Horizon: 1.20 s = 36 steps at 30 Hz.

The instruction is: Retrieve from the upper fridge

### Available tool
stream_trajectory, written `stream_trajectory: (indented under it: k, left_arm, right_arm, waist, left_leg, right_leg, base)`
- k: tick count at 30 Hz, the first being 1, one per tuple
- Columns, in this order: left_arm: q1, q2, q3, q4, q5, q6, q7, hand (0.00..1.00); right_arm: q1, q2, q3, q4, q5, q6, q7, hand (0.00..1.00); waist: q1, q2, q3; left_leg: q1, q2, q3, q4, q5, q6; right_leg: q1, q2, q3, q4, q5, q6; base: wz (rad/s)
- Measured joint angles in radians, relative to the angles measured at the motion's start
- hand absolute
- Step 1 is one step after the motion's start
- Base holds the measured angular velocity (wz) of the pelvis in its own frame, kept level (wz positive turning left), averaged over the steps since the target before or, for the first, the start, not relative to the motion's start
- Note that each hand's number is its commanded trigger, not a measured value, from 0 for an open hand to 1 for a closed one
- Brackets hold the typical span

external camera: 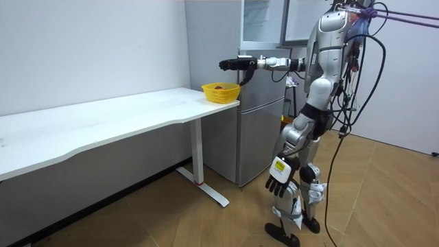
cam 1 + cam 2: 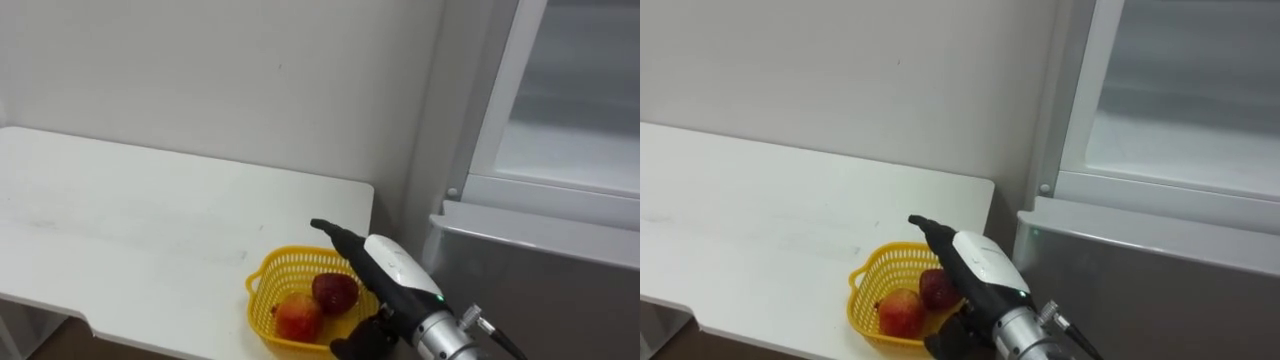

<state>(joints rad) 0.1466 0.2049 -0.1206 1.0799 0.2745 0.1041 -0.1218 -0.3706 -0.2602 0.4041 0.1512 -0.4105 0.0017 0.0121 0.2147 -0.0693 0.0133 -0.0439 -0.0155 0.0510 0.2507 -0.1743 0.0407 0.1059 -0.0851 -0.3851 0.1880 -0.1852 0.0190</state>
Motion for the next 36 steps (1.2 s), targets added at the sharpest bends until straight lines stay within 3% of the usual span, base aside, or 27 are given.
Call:
stream_trajectory:
  k: [2, 7, 14, 16, 20, 26, 27, 32, 36]
  left_arm:
    - [0.000, 0.000, 0.000, 0.000, 0.001, 0.000, 0.001, 0.00]
    - [-0.001, -0.001, 0.000, 0.000, 0.002, 0.000, 0.001, 0.00]
    - [0.000, -0.002, -0.001, 0.010, 0.000, -0.003, 0.015, 0.00]
    - [0.000, -0.009, 0.000, 0.018, 0.000, -0.004, 0.031, 0.00]
    - [0.001, -0.024, 0.000, 0.042, 0.001, -0.006, 0.030, 0.00]
    - [0.014, -0.029, 0.002, 0.041, 0.001, -0.032, 0.026, 0.00]
    - [0.014, -0.029, 0.002, 0.041, 0.002, -0.035, 0.026, 0.00]
    - [0.026, -0.028, -0.001, 0.043, 0.001, -0.049, 0.030, 0.00]
    - [0.030, -0.027, -0.001, 0.044, -0.008, -0.062, 0.034, 0.00]
  right_arm:
    - [0.000, 0.006, -0.006, -0.004, 0.010, 0.000, -0.001, 0.00]
    - [0.000, 0.023, -0.015, -0.026, 0.016, 0.000, -0.012, 0.00]
    - [0.010, 0.022, -0.050, -0.210, 0.062, -0.004, -0.033, 0.00]
    - [0.036, 0.024, -0.084, -0.294, 0.095, -0.029, -0.045, 0.00]
    - [0.097, 0.025, -0.130, -0.379, 0.135, -0.044, -0.075, 0.00]
    - [0.146, 0.025, -0.197, -0.448, 0.187, -0.050, -0.139, 0.00]
    - [0.152, 0.025, -0.206, -0.464, 0.187, -0.055, -0.145, 0.00]
    - [0.209, 0.027, -0.232, -0.599, 0.186, -0.123, -0.230, 0.00]
    - [0.254, 0.026, -0.233, -0.616, 0.183, -0.152, -0.269, 0.00]
  waist:
    - [-0.007, 0.003, 0.0001]
    - [-0.026, 0.016, -0.0090]
    - [-0.051, 0.026, -0.0056]
    - [-0.057, 0.027, -0.0047]
    - [-0.076, 0.032, -0.0054]
    - [-0.110, 0.055, -0.0175]
    - [-0.113, 0.053, -0.0212]
    - [-0.157, 0.062, -0.0195]
    - [-0.167, 0.064, -0.0183]
  left_leg:
    - [-0.004, 0.000, -0.001, 0.006, -0.001, 0.001]
    - [-0.002, 0.000, 0.004, 0.012, -0.002, 0.003]
    - [0.006, 0.003, 0.016, 0.009, -0.002, 0.003]
    - [0.014, 0.002, 0.016, 0.009, -0.002, 0.003]
    - [0.022, 0.003, 0.022, 0.006, -0.002, 0.004]
    - [0.039, 0.006, 0.053, -0.015, -0.001, 0.004]
    - [0.039, 0.006, 0.056, -0.015, -0.001, 0.004]
    - [0.048, 0.011, 0.082, -0.025, -0.002, 0.003]
    - [0.057, 0.015, 0.087, -0.032, -0.004, 0.000]
  right_leg:
    - [0.000, 0.000, 0.000, 0.000, 0.000, 0.000]
    - [0.000, -0.001, 0.003, 0.004, 0.001, 0.002]
    - [-0.006, -0.002, 0.021, 0.017, 0.001, 0.002]
    - [0.001, -0.002, 0.022, 0.016, 0.001, 0.002]
    - [0.006, -0.001, 0.028, 0.015, 0.001, 0.002]
    - [-0.007, 0.002, 0.076, 0.019, 0.002, 0.001]
    - [-0.009, 0.002, 0.078, 0.019, 0.002, 0.001]
    - [-0.008, 0.004, 0.086, 0.016, 0.002, 0.002]
    - [-0.008, 0.010, 0.107, 0.016, 0.002, 0.002]
  base:
    - [0.05]
    - [-0.02]
    - [-0.06]
    - [0.00]
    - [-0.04]
    - [-0.18]
    - [-0.12]
    - [-0.08]
    - [-0.12]
